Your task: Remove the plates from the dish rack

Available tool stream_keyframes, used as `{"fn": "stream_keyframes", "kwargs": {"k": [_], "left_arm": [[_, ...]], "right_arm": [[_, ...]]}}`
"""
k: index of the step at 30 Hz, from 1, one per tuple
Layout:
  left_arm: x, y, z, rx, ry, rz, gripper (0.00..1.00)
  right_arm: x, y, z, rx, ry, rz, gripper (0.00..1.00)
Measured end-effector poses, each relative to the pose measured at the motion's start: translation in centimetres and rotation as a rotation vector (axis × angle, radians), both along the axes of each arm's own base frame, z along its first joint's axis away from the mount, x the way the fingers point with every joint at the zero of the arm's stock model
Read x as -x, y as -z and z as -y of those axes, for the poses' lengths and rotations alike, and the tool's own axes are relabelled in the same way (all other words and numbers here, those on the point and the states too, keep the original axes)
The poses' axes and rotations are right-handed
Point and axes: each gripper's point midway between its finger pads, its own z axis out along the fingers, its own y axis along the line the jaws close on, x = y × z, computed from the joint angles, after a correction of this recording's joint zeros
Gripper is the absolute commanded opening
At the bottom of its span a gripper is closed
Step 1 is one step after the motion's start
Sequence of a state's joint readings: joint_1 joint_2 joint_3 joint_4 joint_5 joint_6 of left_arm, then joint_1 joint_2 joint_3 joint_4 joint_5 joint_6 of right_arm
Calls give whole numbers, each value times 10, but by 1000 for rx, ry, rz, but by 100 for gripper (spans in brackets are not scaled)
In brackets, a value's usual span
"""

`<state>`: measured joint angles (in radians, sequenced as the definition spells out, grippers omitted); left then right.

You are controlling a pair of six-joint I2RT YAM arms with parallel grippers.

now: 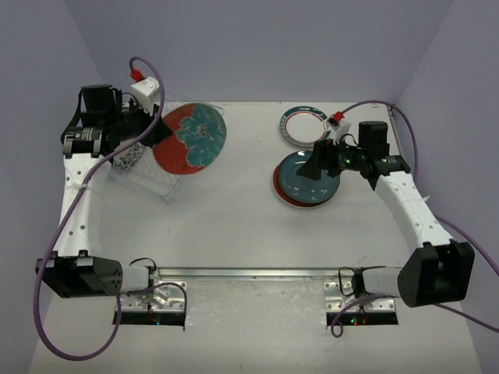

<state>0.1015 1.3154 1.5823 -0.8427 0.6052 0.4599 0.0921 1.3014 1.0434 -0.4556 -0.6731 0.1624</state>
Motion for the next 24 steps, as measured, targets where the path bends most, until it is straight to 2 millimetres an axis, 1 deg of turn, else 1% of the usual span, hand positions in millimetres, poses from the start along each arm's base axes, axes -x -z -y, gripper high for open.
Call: {"fn": "stream_keyframes", "kwargs": {"k": [3, 5, 7, 12, 15, 16, 17, 20, 22, 24], "left_arm": [[22, 25, 30, 138, 86, -132, 0], [32, 39, 45, 201, 124, -209, 0], [39, 47, 60, 243, 161, -258, 0], [47, 49, 86, 290, 228, -291, 0], [50, 49, 99, 305, 262, -297, 0], [52, 50, 102, 310, 271, -302, 0], [53, 51, 104, 314, 277, -308, 0], [56, 53, 110, 324, 290, -324, 0], [56, 54, 110, 330, 287, -331, 0], [55, 53, 111, 333, 284, -327, 0]], "right_arm": [[8, -23, -20, -73, -68, 60, 90], [14, -35, -35, -104, -119, 96, 90], [22, -41, -53, -122, -172, 112, 90], [38, -40, -89, -147, -278, 92, 89], [41, -34, -107, -150, -321, 63, 87], [41, -33, -112, -152, -330, 53, 84], [41, -32, -116, -155, -336, 43, 80], [38, -30, -127, -172, -344, 3, 60], [32, -31, -132, -188, -335, -24, 48], [27, -31, -135, -201, -321, -43, 31]]}}
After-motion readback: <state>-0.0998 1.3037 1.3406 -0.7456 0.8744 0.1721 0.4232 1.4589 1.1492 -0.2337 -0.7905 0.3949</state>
